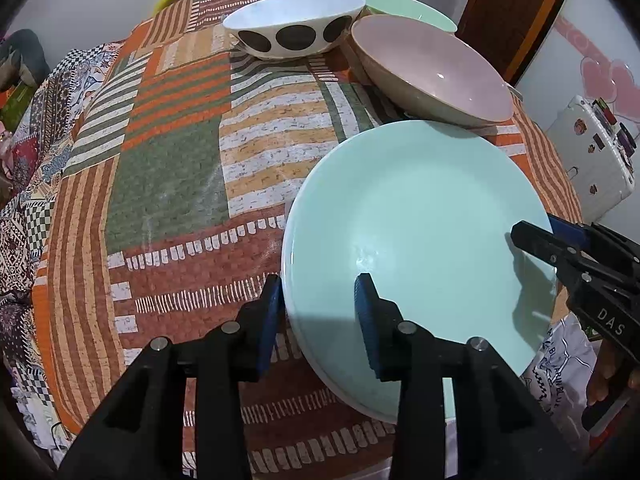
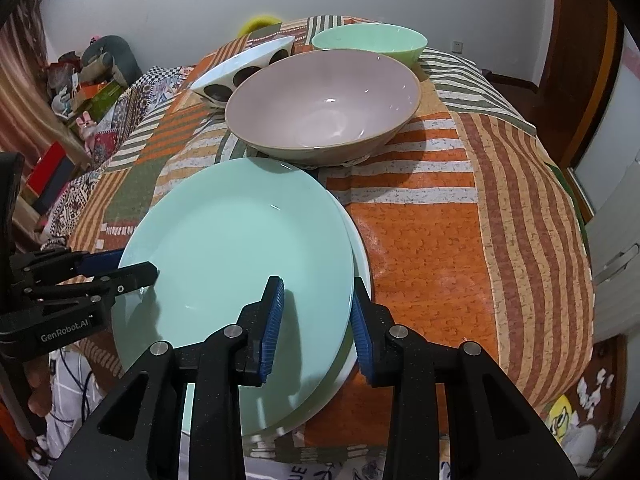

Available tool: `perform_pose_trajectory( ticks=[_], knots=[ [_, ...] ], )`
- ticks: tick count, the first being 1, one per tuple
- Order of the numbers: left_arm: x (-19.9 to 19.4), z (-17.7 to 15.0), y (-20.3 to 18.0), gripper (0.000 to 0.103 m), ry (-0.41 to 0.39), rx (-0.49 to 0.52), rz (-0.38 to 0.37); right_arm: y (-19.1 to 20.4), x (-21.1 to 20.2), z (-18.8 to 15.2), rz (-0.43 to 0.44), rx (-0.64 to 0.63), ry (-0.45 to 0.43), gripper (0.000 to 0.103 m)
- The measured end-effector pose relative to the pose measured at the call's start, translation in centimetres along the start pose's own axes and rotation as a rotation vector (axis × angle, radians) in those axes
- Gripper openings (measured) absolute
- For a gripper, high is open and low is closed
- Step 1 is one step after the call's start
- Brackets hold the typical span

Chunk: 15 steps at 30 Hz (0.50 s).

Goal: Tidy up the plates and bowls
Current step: 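Lower the mint green plate onto the white plate and open both tools, then move both tools to the large pink bowl and grip its rim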

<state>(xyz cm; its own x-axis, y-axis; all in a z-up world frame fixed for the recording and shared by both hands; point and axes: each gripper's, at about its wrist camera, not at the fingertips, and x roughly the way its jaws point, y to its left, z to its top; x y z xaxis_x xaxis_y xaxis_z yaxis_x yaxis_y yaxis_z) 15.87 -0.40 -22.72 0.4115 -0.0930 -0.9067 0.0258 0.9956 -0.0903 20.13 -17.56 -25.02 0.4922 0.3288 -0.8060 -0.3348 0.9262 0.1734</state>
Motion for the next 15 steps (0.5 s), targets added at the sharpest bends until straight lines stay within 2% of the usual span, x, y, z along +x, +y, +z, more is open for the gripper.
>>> perform_pose_trajectory(
  ticks=[3,5,12,15],
  knots=[
    [-0.1,-0.1,0.1,0.037,-0.001,0.006,0.005,-0.3,-0.6,0.1,-0.025,0.013,-0.019,0.033],
    [-0.5,-0.2,0.3,0.037,-0.008,0.005,0.003,-0.7,-1.2,0.2,-0.029,0.022,-0.042,0.041],
    [-4.1,0.6,1.0,0.038,-0.102,-0.003,-0.003,-2.2,-2.6,0.4,0.016,0.069,-0.061,0.042],
    [-5.8,1.5,1.1,0.045,-0.158,-0.005,0.005,-2.2,-3.0,0.8,0.038,0.072,-0.066,0.044]
  ],
)
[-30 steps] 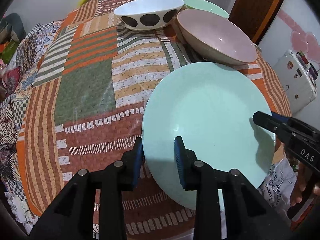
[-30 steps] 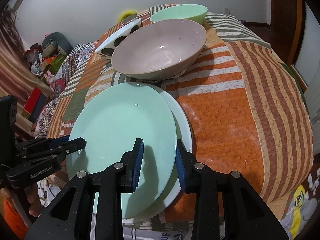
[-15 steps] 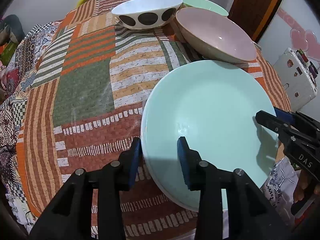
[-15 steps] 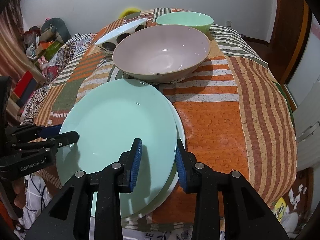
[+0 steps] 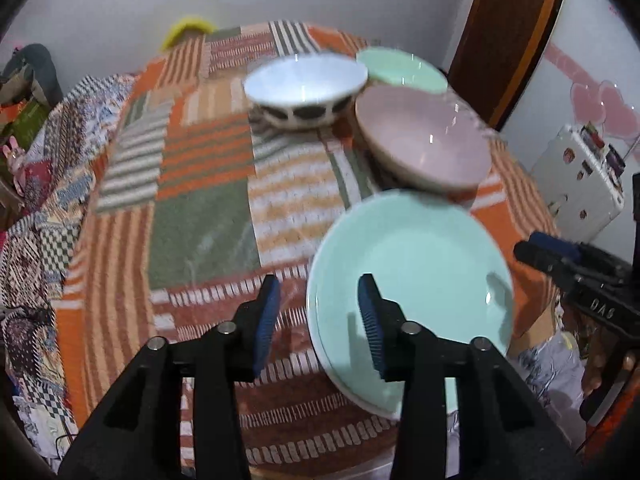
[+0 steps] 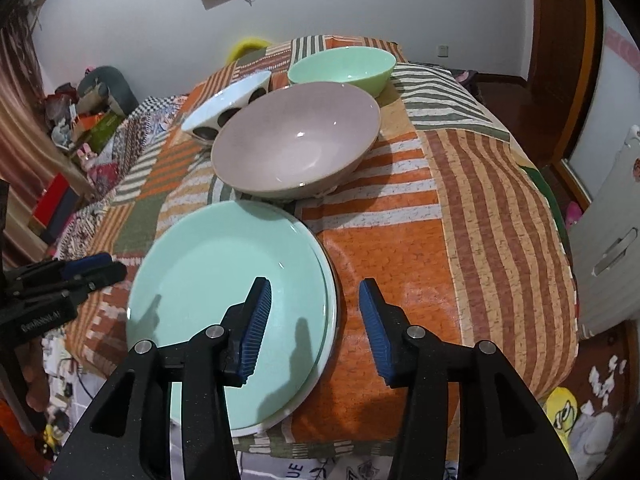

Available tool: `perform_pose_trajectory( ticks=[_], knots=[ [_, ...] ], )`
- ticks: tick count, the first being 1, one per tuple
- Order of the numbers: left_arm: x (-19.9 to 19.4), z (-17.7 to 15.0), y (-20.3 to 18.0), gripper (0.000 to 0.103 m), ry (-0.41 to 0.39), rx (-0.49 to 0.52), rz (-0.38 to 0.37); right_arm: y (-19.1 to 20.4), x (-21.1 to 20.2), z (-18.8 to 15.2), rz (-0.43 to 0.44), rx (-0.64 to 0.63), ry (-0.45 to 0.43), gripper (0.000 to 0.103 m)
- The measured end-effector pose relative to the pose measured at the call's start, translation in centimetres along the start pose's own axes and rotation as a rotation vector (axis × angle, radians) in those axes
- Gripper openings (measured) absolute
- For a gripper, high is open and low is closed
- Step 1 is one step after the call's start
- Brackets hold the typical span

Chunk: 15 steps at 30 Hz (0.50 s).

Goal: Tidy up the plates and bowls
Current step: 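Move both tools to the large pink bowl and grip its rim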

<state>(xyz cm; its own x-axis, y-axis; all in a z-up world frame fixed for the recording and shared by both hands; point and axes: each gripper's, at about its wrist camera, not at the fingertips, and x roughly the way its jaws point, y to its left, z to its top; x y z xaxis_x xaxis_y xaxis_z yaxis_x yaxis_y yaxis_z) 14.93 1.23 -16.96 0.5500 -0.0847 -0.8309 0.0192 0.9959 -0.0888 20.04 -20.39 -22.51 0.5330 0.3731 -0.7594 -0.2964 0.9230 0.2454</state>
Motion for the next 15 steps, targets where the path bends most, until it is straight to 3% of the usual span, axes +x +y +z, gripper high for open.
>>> perform_pose_trajectory(
  ticks=[3,7,15],
  knots=[
    [-1.2,1.3,-0.4,0.050,-0.055,0.007,0.003,0.1,-0.4,0.8,0.009,-0.002,-0.016,0.045],
    [-1.8,3.3,-1.5,0.057,-0.109,0.016,-0.007,0.0,-1.3,2.0,0.002,0.000,-0.077,0.061],
    [0.5,7.0,-3.4,0.059,-0.118,0.047,-0.029,-0.9,-1.4,5.5,0.001,0.002,-0.145,0.062]
  ],
)
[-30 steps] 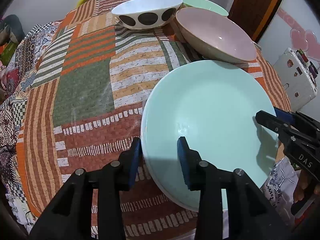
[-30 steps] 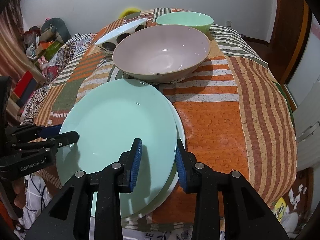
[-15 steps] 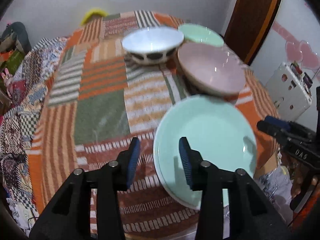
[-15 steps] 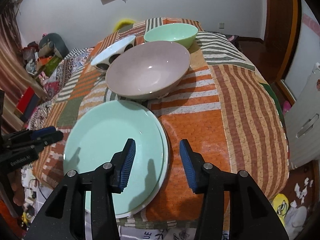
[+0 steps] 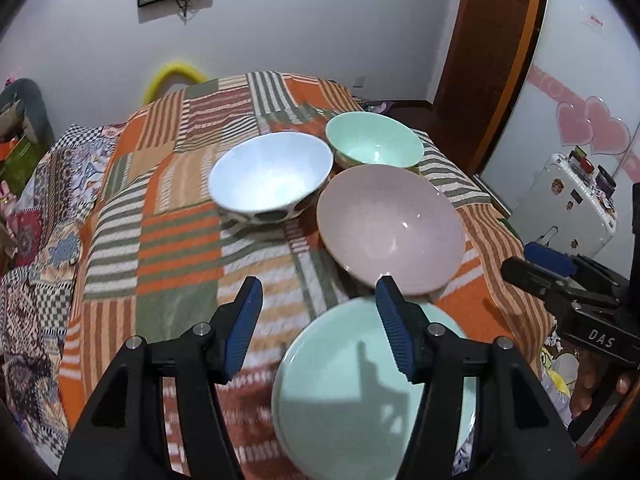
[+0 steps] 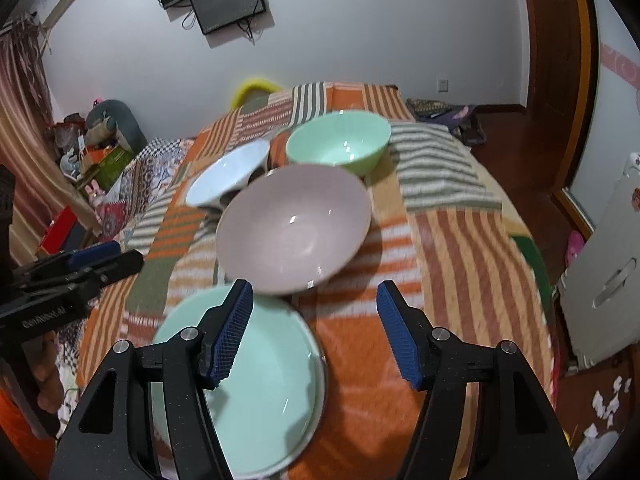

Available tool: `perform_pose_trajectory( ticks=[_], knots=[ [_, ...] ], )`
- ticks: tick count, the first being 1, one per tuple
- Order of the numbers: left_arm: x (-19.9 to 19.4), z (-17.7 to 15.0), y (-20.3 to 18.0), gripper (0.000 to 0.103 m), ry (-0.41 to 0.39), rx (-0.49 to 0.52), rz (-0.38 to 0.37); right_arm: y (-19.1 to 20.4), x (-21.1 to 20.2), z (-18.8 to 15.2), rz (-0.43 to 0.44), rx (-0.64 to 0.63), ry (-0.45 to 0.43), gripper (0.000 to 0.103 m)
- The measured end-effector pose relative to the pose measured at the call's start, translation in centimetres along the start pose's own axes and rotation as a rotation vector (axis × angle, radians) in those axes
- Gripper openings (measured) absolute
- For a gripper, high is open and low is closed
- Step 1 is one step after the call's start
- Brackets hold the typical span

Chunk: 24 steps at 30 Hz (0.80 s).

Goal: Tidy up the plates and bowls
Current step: 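Move both tools to the large pink bowl and grip its rim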

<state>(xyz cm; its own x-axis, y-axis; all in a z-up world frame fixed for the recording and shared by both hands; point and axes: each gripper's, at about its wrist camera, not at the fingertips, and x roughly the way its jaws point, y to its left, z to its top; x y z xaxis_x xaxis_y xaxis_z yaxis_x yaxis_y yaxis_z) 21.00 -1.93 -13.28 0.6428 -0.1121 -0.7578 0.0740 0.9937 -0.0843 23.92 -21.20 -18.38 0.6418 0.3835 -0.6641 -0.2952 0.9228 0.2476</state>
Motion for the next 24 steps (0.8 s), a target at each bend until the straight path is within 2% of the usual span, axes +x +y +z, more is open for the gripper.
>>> perform_pose_trajectory(
  ticks=[7,16,19,21,24],
  knots=[
    [4.9,1.9,-0.4,0.059,0.048,0.006,-0.012,-1.3,2.2,1.6,-0.004,0.016,0.000,0.067],
    [9.8,2.9,0.7,0.057,0.091,-0.023,-0.040,-3.1,6.3,2.0,-0.013,0.060,0.039,0.067],
    [10.7,3.0,0.8,0.045,0.095,-0.019,-0.051,-3.3,7.0,1.8,-0.014,0.069,0.043,0.067],
    [11.1,3.1,0.8,0.032,0.095,-0.017,-0.059,-3.4,7.5,1.7,-0.014,0.070,0.049,0.067],
    [11.8,3.2,0.8,0.026,0.099,-0.020,-0.070,-3.4,7.8,1.7,-0.009,0.073,0.049,0.061]
  ],
)
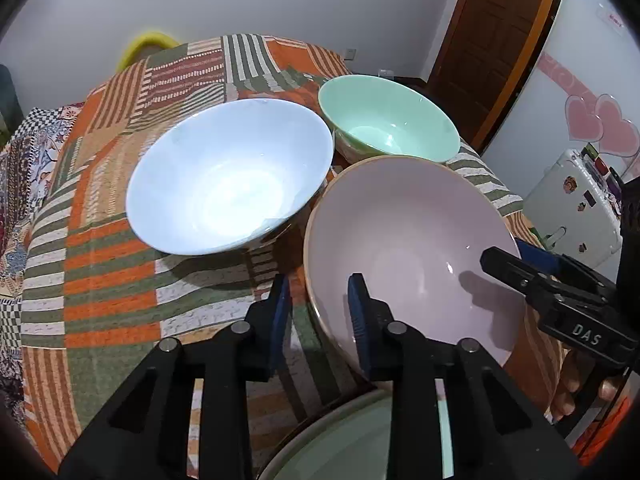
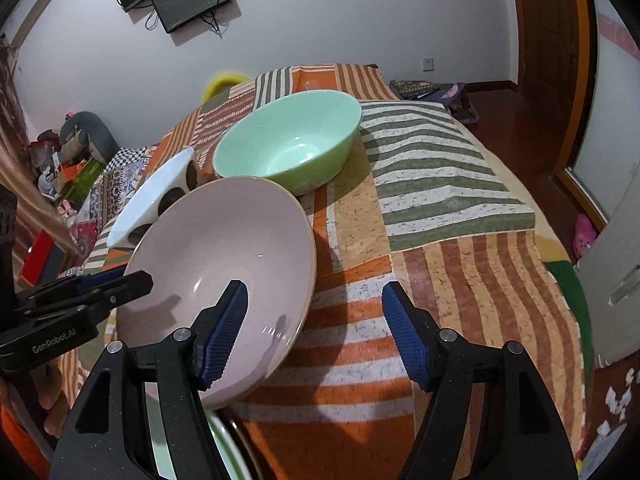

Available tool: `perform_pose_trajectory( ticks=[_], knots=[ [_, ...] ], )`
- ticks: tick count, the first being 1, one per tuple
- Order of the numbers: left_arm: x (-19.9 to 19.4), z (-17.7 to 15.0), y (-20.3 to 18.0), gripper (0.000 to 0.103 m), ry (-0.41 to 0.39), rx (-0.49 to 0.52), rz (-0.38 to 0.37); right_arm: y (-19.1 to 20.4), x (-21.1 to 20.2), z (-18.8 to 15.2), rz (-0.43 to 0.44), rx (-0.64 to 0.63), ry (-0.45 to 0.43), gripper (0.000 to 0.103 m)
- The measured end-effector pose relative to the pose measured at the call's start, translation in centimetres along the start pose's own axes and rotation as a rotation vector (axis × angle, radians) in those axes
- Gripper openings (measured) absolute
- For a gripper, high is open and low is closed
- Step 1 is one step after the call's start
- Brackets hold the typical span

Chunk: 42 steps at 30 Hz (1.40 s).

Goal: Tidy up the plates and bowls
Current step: 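Move both tools to the large pink bowl and grip its rim, then lift the pink bowl with both tools and carry it over the plate stack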

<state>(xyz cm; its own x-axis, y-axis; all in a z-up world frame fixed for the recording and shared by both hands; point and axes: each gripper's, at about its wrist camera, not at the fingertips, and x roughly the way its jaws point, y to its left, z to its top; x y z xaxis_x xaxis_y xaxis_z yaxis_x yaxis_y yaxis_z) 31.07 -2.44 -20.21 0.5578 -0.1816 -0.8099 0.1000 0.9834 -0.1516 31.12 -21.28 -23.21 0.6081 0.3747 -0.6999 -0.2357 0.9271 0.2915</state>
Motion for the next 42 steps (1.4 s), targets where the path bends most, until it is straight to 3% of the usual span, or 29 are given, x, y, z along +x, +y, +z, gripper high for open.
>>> perform_pose_trajectory(
  ticks=[3,5,8,15,24,42],
  knots=[
    [0.6,0.1,0.1,0.017,0.006,-0.005,-0.013,-0.1,0.4,0.0,0.023,0.006,0.014,0.045],
    [1.0,0.1,0.1,0.013,0.019,-0.013,-0.026,-0.2,0.9,0.0,0.047,0.017,0.033,0.028],
    [1.2,-0.1,0.2,0.012,0.016,-0.018,-0.035,0.0,1.2,-0.1,0.096,0.035,0.055,0.015],
    [0.2,-0.2,-0.8,0.012,0.010,0.002,-0.016,1.1,0.1,-0.4,0.030,-0.010,0.055,0.015],
    [-1.9,-0.9,-2.2,0.012,-0.001,0.021,-0.030,1.0,-2.4,-0.5,0.017,-0.007,0.035,0.016],
    [-11.1,-3.7,-2.4,0.013,-0.101,0.023,-0.022,4.1,-7.0,-0.7,0.046,-0.073,-0.036,0.018]
  ],
)
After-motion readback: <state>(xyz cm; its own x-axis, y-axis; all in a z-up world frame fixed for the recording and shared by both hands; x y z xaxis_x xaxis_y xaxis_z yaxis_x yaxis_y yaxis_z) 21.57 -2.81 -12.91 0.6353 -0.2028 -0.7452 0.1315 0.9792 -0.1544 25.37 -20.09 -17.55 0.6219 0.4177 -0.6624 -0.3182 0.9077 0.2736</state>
